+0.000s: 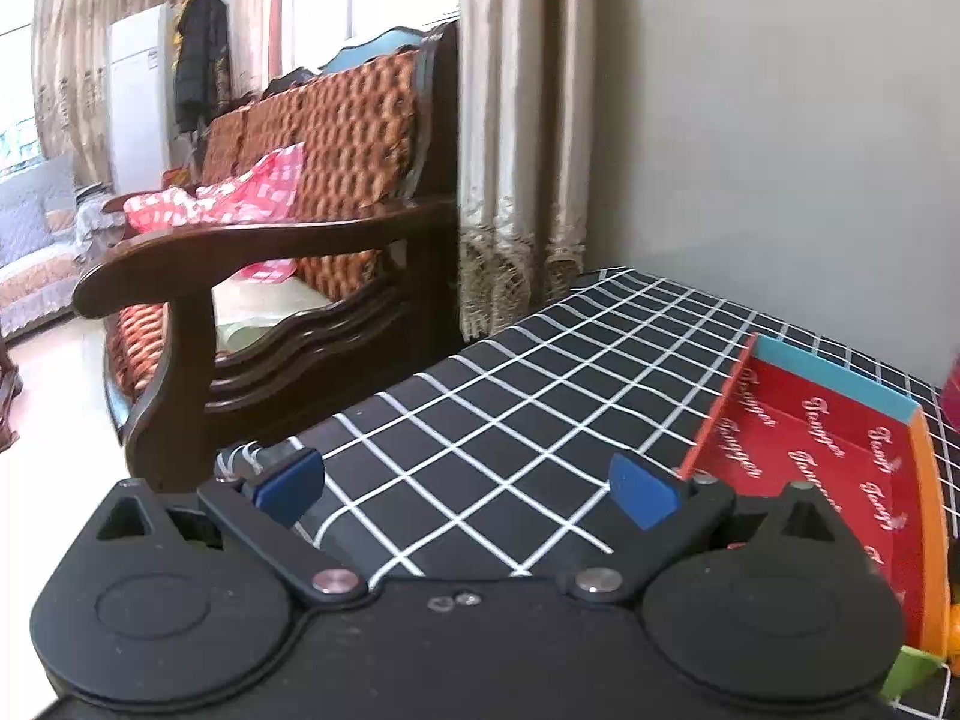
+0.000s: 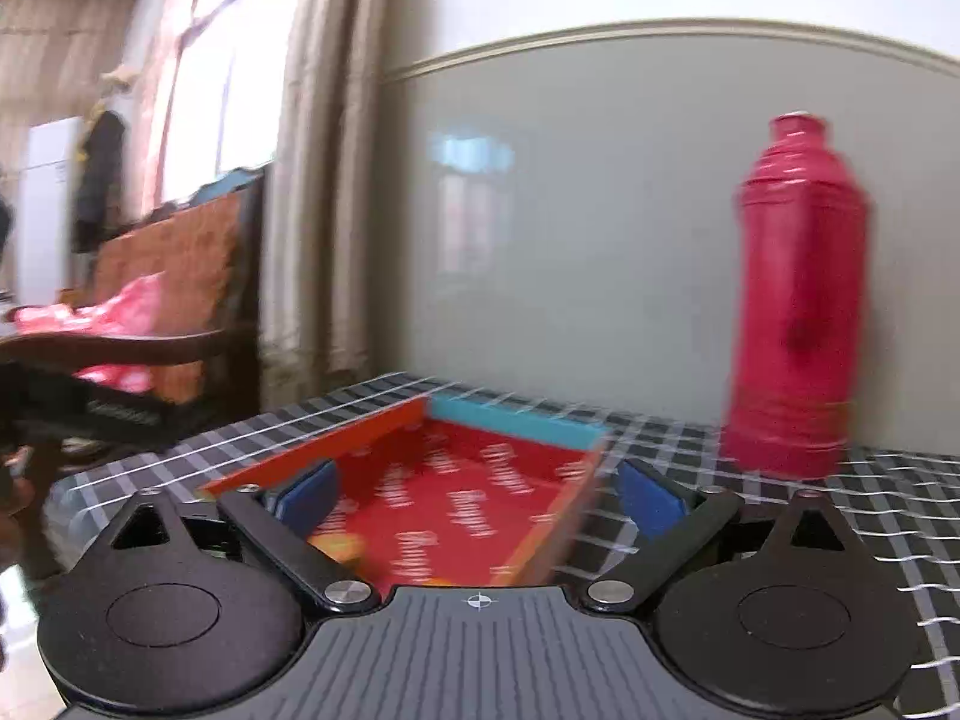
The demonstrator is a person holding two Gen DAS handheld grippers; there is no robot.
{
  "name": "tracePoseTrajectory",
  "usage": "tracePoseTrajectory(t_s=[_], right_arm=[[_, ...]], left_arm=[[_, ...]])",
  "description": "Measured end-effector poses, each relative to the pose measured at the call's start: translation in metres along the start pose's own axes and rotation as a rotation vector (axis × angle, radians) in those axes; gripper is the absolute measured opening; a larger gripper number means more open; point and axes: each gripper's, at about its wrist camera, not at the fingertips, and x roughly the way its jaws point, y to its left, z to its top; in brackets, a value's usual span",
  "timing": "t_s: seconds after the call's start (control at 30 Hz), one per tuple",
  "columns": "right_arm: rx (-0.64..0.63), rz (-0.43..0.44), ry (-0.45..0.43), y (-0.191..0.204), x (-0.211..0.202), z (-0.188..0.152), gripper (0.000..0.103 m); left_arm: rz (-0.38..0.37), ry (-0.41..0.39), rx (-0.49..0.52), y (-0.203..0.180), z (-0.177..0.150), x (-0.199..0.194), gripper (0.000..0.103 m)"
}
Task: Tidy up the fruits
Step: 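Grasp the orange with the right tool and carry it into the box, then move the left tool to the orange and close its fingers on it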
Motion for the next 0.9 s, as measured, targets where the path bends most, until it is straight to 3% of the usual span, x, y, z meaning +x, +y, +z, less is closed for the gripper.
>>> tracePoseTrajectory(t_s=[0.23,0.53,0.73,0.9], right_arm=[[0.01,-0.29,-0.037,-0.039,-0.023,0.004,0.103],[0.032,-0.753,-0.032,-0.094,-0.055,-0.003,0.103],[0.064,-0.853,-0.002,-0.12,-0.075,-0.008,0.103],[0.104,-0.849,-0.001,-0.138,-0.098,-0.012,0.103]], left_arm=[[-0.132,-0.074,0.098,-0.04,-0.009,-0.024,0.096],[-0.381,-0.205,0.276,-0.105,-0.04,-0.077,0.096],[-0.5,-0.23,0.405,-0.148,-0.072,-0.103,0.094],[-0.564,-0.225,0.505,-0.18,-0.096,-0.112,0.085]])
